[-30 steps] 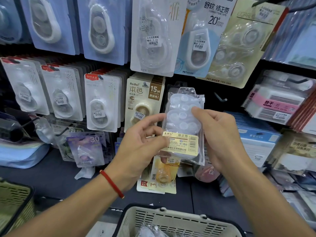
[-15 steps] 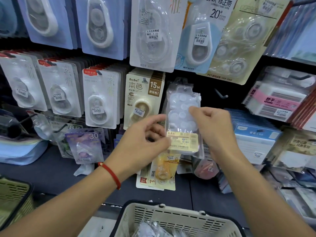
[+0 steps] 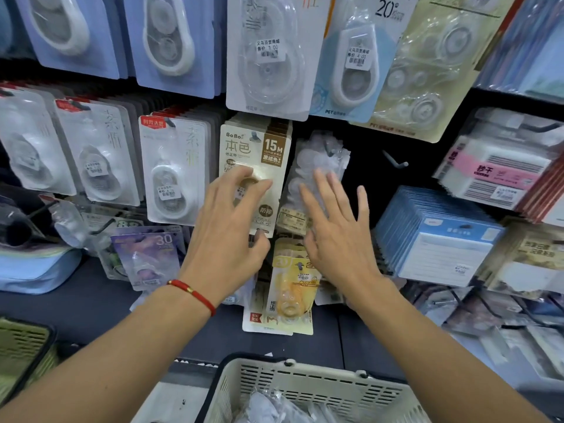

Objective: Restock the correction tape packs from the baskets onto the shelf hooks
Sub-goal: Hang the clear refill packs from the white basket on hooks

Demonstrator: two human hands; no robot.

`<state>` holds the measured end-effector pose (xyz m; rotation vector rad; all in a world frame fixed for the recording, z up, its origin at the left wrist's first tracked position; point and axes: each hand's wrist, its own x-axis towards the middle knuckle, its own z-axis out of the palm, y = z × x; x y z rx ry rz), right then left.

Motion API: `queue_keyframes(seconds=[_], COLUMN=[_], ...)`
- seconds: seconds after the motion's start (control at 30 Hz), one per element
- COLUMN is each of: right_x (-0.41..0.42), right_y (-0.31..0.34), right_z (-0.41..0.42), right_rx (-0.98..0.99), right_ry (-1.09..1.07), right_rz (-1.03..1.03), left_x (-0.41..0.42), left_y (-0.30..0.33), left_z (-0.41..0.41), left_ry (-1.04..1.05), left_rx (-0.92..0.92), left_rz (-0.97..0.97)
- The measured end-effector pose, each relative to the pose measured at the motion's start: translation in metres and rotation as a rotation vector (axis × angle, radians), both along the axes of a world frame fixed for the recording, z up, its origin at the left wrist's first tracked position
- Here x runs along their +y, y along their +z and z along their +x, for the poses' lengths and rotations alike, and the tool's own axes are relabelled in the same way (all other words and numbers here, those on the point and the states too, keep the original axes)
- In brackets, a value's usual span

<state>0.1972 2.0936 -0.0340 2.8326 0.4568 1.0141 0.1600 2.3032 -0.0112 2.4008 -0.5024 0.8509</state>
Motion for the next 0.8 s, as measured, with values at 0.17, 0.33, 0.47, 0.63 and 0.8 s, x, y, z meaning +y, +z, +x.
queue_keyframes(seconds=[0.17,0.33,0.47,0.63,0.8], right_x=[-0.004,-0.008,-0.005,-0.021,-0.044], right_y=[-0.002,0.008,0.015,-0.012,-0.074], right_z=[0.061,0.104,0.095,0.005,-0.084], right_rx=[0.116,0.279,0.325,0.179,0.641], right_ry=[-0.121,-0.235,-0.22,0.093,0.257], right_rz=[-0.048,-0.051,0.068,0.485,0.304], left_x=[0.002,0.008,0.009,0.006,-0.017], left_y=[-0.008,-0.013,-0.014,-0.025,-0.075], left_z=[0.005,0.007,0.002,-0.025,-0.073], left_ry=[0.003,-0.02,-0.027,0.036,-0.132], left_rx=[-0.036,-0.005,-0.007,-0.054,0.316], left_rz=[0.017,0.066,0.074,0.095,0.457])
